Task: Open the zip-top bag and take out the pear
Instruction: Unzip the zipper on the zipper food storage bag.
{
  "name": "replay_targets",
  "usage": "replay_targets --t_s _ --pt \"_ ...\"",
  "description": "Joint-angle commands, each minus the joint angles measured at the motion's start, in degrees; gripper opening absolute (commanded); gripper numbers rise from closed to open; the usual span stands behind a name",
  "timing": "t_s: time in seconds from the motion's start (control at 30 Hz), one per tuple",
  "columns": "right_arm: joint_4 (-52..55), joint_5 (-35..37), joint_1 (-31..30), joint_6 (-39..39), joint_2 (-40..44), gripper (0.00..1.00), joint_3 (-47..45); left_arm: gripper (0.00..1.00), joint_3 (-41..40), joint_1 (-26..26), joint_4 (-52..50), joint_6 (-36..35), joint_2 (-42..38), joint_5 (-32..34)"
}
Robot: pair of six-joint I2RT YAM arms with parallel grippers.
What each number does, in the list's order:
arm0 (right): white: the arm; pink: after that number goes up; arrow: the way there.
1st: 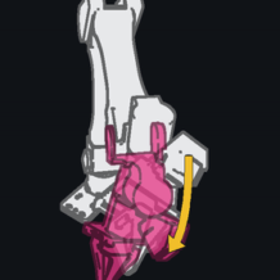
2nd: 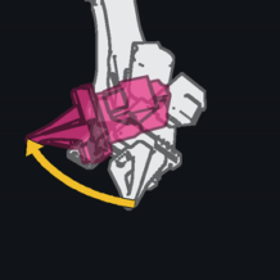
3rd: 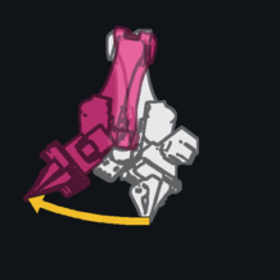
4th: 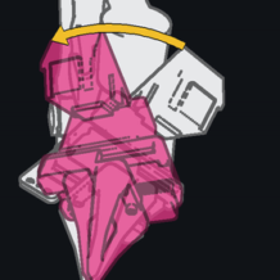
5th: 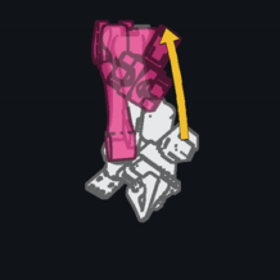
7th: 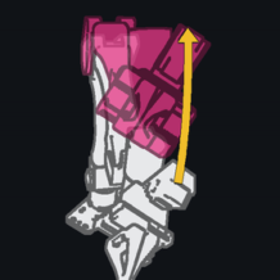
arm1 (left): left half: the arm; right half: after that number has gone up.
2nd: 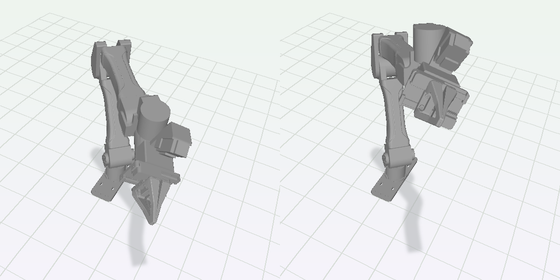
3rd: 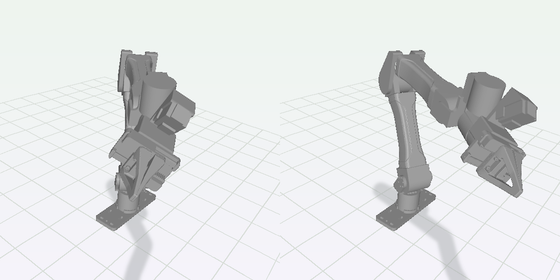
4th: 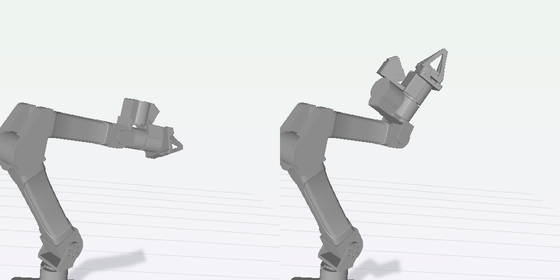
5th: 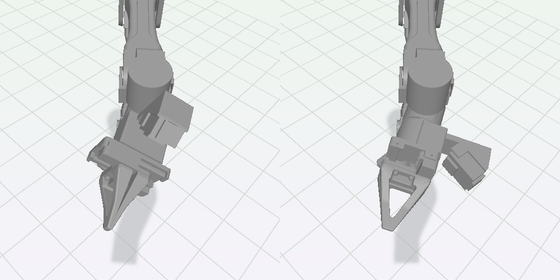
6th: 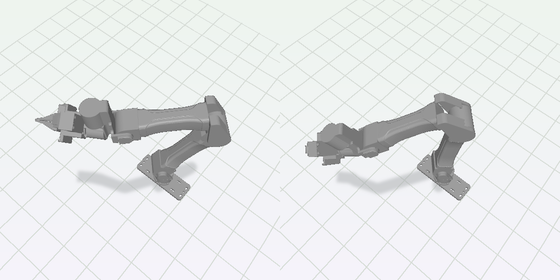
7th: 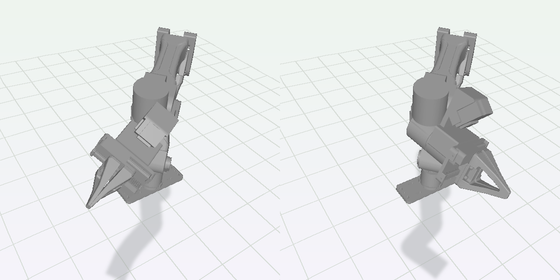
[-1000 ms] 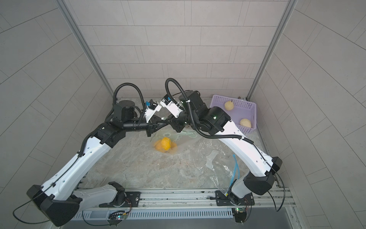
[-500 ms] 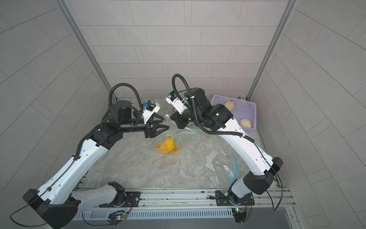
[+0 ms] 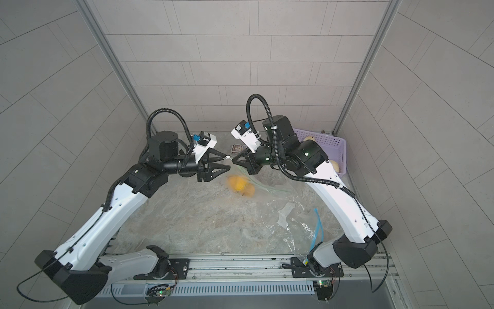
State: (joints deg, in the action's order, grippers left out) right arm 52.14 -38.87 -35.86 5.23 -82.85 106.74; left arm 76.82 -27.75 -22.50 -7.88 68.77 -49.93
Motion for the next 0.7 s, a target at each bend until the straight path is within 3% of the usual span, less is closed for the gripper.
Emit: replay_targets --t_s 0.0,0.23,0.4,0.43,0.5,0.53,0.67 --pt "-0.04 -3.96 0.17 -0.22 1.88 0.00 0.01 0.50 2.17 0.30 2.90 -1.37 0.64 -1.44" --pt "0.11 -5.00 0.32 -0.01 2.08 0.00 -0.38 0.15 3.20 0.41 0.28 -3.69 1.62 -3.19" --pt "0.58 -6.27 0.67 -0.17 1.73 0.00 -0.50 0.01 4.24 0.41 -1.37 -4.99 0.96 -6.85" --pt "0.51 -6.39 0.86 -0.27 1.80 0.03 -0.55 0.00 4.66 0.40 -2.22 -5.40 1.03 -7.28" --pt "0.21 -6.39 1.01 -0.63 2.20 0.27 -0.80 0.00 6.10 0.40 -5.26 -6.43 1.66 -8.42" --pt "-0.13 -6.38 0.98 -0.78 2.38 0.33 -0.91 0.00 6.88 0.41 -6.67 -6.77 2.18 -8.73" --pt "-1.50 -7.61 0.88 -0.75 2.40 0.43 0.20 0.00 8.38 0.40 -8.06 -6.54 2.88 -9.96"
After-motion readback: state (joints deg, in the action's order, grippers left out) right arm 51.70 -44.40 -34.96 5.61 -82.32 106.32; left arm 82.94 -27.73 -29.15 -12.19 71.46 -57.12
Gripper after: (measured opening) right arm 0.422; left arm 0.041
